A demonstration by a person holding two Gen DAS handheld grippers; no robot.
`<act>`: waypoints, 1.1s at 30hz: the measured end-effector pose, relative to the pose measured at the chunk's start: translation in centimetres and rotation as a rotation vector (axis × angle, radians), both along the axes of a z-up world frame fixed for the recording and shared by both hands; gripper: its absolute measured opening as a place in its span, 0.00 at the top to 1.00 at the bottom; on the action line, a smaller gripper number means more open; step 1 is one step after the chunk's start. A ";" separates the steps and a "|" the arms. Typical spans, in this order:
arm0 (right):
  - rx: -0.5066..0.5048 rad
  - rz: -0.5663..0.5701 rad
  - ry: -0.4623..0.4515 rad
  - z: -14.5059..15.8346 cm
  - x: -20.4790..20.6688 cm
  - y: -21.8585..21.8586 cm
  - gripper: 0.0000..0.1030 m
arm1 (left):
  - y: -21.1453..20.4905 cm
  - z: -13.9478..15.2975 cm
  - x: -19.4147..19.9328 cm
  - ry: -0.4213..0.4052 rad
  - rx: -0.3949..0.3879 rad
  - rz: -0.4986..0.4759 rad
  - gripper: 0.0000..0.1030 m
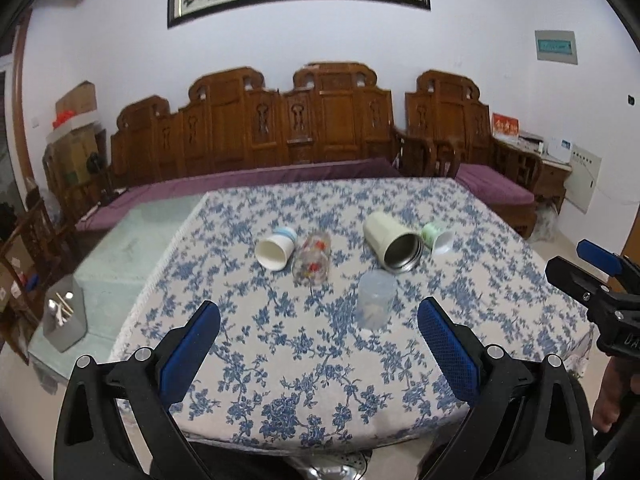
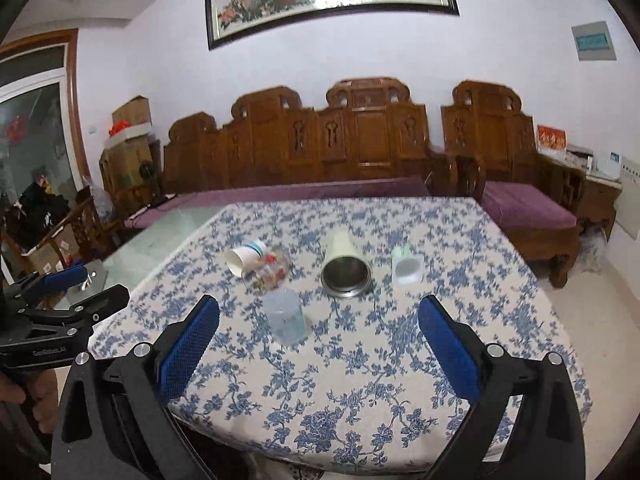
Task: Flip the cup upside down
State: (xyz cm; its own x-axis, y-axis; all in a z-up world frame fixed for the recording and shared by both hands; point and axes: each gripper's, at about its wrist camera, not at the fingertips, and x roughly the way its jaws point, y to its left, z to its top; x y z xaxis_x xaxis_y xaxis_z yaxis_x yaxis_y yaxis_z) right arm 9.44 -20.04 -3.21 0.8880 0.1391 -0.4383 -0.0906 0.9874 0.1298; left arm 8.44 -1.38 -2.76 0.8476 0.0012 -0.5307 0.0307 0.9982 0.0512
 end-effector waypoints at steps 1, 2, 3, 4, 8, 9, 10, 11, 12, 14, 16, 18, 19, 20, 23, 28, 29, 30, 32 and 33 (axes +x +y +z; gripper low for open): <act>-0.002 -0.004 -0.011 0.4 -0.4 0.0 0.03 | 0.0 0.4 -0.3 -0.010 -0.001 0.002 0.08; -0.004 -0.010 -0.023 0.8 -0.8 0.0 0.03 | 0.0 0.9 -0.8 -0.024 -0.002 0.007 0.08; -0.004 -0.014 -0.032 1.2 -1.2 0.0 0.03 | 0.0 1.3 -1.1 -0.034 -0.005 0.010 0.08; -0.004 -0.015 -0.037 1.4 -1.5 0.0 0.03 | 0.0 1.6 -1.4 -0.042 -0.008 0.011 0.08; -0.006 -0.032 -0.064 2.5 -2.7 -0.2 0.03 | 0.1 2.6 -2.4 -0.071 -0.010 0.020 0.08; -0.008 -0.037 -0.068 2.6 -2.9 -0.3 0.03 | 0.1 2.8 -2.6 -0.079 -0.009 0.022 0.08; -0.006 -0.037 -0.073 2.8 -3.2 -0.3 0.03 | 0.2 2.9 -2.7 -0.084 -0.010 0.023 0.08; -0.005 -0.036 -0.074 2.8 -3.3 -0.4 0.03 | 0.1 3.0 -2.8 -0.087 -0.010 0.022 0.08; -0.006 -0.037 -0.075 2.9 -3.3 -0.3 0.03 | 0.1 3.0 -2.8 -0.088 -0.012 0.021 0.08; -0.010 -0.038 -0.078 2.9 -3.6 -0.3 0.03 | 0.1 3.0 -2.8 -0.087 -0.013 0.022 0.08; -0.008 -0.036 -0.077 2.9 -3.5 -0.3 0.03 | 0.1 3.0 -2.9 -0.085 -0.013 0.021 0.08; -0.006 -0.033 -0.074 2.8 -3.5 -0.2 0.03 | 0.2 3.0 -3.0 -0.083 -0.016 0.022 0.08; -0.004 -0.030 -0.072 2.8 -3.4 -0.2 0.03 | 0.2 2.9 -3.0 -0.083 -0.017 0.022 0.08; -0.003 -0.030 -0.071 2.8 -3.4 -0.2 0.03 | 0.2 2.9 -3.0 -0.083 -0.017 0.022 0.08; -0.004 -0.029 -0.071 2.8 -3.3 -0.1 0.03 | 0.2 2.9 -3.0 -0.082 -0.018 0.023 0.08; -0.005 -0.030 -0.072 2.8 -3.3 -0.1 0.03 | 0.3 2.9 -3.0 -0.080 -0.019 0.024 0.08; -0.005 -0.030 -0.072 2.8 -3.3 -0.1 0.03 | 0.3 2.9 -3.0 -0.080 -0.019 0.024 0.08; -0.004 -0.029 -0.072 2.8 -3.3 -0.2 0.03 | 0.3 2.9 -3.0 -0.080 -0.019 0.025 0.08; -0.003 -0.030 -0.072 2.8 -3.3 -0.1 0.03 | 0.3 2.9 -3.0 -0.080 -0.019 0.023 0.08; -0.004 -0.028 -0.072 2.8 -3.3 -0.1 0.03 | 0.3 2.9 -3.0 -0.080 -0.020 0.024 0.08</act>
State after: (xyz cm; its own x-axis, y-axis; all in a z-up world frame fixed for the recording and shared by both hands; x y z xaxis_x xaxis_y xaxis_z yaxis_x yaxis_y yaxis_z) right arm 6.11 -20.18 -0.44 0.9207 0.1121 -0.3739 -0.0716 0.9901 0.1205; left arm 5.42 -1.05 0.10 0.8873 0.0124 -0.4611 0.0032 0.9995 0.0329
